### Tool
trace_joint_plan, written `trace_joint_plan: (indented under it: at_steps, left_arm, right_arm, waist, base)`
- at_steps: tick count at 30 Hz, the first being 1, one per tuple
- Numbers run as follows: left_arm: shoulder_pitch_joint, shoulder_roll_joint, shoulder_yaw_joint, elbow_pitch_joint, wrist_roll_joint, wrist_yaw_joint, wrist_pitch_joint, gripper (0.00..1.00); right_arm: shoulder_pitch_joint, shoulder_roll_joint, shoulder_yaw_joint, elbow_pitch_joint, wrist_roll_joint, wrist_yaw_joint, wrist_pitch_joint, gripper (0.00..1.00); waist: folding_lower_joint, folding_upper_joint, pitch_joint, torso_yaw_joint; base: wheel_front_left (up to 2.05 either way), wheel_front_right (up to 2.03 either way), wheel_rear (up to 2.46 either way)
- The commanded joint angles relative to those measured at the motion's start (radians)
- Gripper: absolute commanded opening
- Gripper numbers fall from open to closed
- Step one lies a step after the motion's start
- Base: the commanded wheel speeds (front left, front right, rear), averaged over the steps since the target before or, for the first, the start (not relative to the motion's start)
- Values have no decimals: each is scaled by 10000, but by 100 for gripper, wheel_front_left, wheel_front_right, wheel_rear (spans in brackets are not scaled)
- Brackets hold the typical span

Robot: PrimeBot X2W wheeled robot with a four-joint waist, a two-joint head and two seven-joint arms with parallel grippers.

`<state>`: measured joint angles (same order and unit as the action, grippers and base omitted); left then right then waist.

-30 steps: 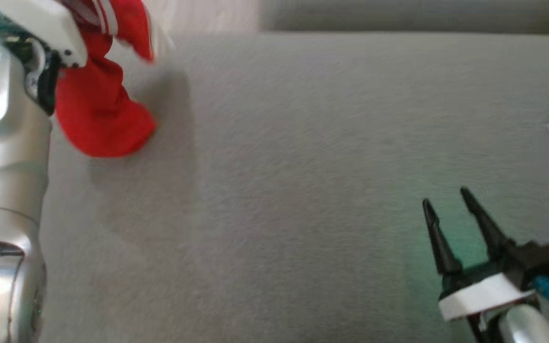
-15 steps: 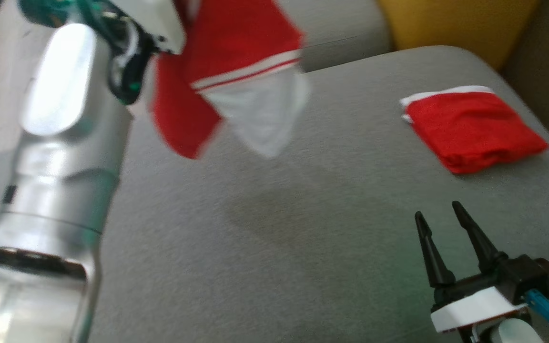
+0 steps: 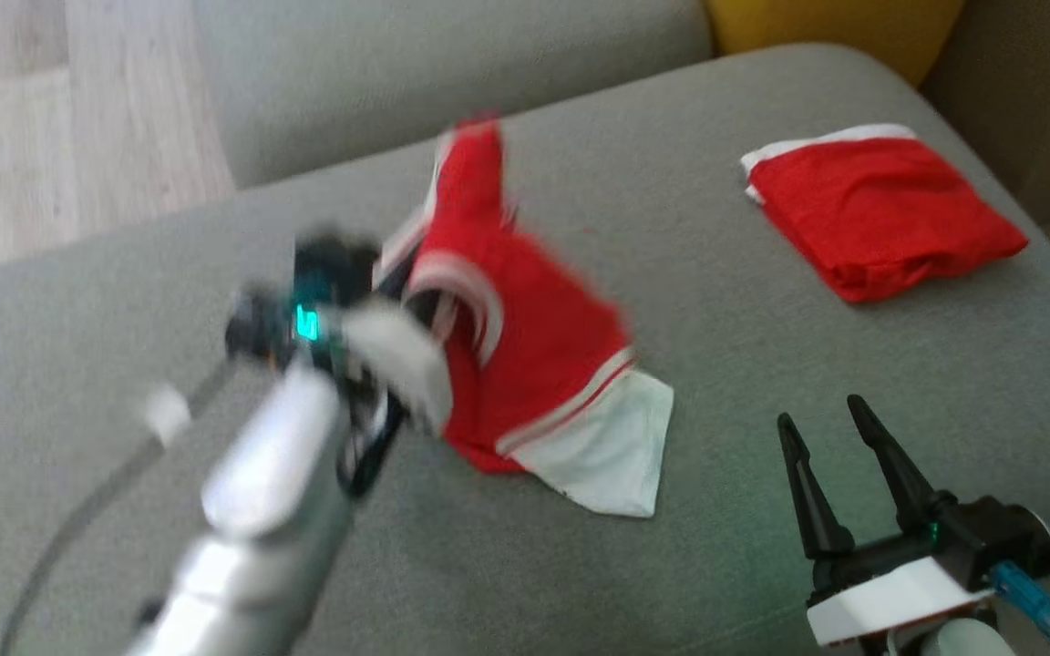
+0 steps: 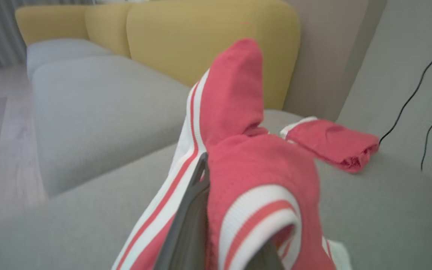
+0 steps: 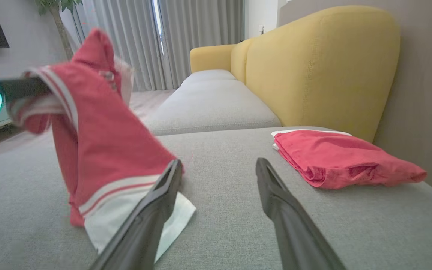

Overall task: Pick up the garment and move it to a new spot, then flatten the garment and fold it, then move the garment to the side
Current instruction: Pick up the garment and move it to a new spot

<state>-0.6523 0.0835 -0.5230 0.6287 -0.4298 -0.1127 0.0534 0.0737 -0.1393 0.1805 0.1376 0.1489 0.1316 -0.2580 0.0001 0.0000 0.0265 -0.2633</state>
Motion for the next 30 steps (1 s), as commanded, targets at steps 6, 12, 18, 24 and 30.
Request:
trace_joint_plan:
  at_steps: [6, 12, 18, 24, 30]
  left_arm:
    - [646, -2, -34, 421, 259, 582, -1454, 0]
    - [1269, -210, 11, 782, 285, 1291, -2911, 100]
    - [2645, -287, 437, 5, -7, 1876, -3141, 100]
    - [4712, -243, 1435, -2208, 282, 2461, -3148, 100]
    - [6676, -256, 2477, -5000, 929, 2625, -3150, 100]
  right_arm:
    - [-615, -22, 109, -367, 53, -9, -37, 100]
    - [-450, -12, -19, -253, 41, -9, -37, 100]
    - [-54, 111, -259, -115, 149, -9, -38, 100]
    - [224, 344, -497, 13, 201, -9, -38, 100]
    - [625, 545, -849, 32, 179, -9, -38, 100]
  waist:
    - [-1, 0, 721, 477]
    - [-1, 0, 302, 1166]
    - [-1, 0, -482, 2127]
    - [-1, 0, -1116, 2909]
    - [-1, 0, -1575, 3476]
  base:
    - [0, 0, 0]
    - [0, 0, 0]
    - [0, 0, 0]
    - [0, 0, 0]
    - [0, 0, 0]
